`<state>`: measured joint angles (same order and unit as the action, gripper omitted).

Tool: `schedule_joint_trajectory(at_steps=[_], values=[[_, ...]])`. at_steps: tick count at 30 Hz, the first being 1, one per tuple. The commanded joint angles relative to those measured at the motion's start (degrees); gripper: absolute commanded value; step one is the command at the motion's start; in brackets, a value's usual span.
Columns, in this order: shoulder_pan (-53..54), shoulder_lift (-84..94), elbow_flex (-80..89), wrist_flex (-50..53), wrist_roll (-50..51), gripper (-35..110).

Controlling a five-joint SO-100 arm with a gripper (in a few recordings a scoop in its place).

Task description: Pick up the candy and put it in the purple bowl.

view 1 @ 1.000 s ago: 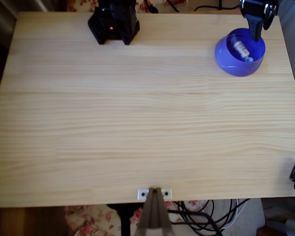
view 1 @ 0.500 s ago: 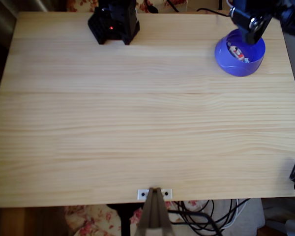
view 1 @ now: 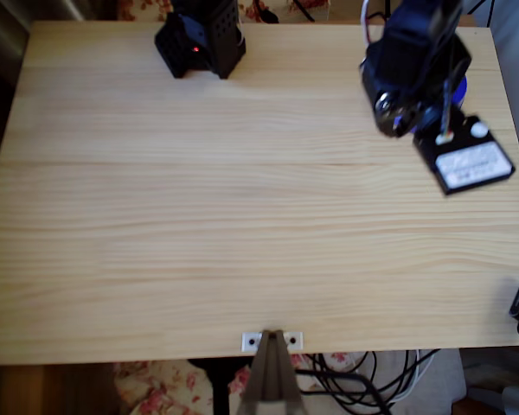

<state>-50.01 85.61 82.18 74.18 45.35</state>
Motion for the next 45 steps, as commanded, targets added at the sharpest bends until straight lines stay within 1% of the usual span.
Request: schedule_joint_trajectory(at_steps=[1, 3, 4, 10, 17, 22, 26, 28, 30, 32, 35, 42, 45], values=[[5.10, 5.62, -0.26, 0.97, -3.52, 0], [7.65, 7.47, 2.37, 0.00, -7.82, 0], [9.14, 8.70, 4.22, -0.18, -8.00, 0], [17.93, 21.18, 21.36, -6.50, -6.59, 0], [28.04, 32.08, 35.42, -10.20, -5.89, 0], [35.60, 41.48, 47.02, -18.02, -11.16, 0], [39.29, 43.86, 52.56, -21.62, -13.62, 0], [40.52, 47.29, 57.92, -26.10, -16.96, 0], [40.87, 54.49, 64.86, -30.67, -22.76, 0], [42.10, 63.98, 71.54, -33.40, -24.96, 0], [46.23, 74.27, 77.96, -33.05, -26.46, 0], [53.26, 84.20, 87.54, -31.38, -31.20, 0], [53.88, 90.53, 89.74, -29.00, -31.29, 0]])
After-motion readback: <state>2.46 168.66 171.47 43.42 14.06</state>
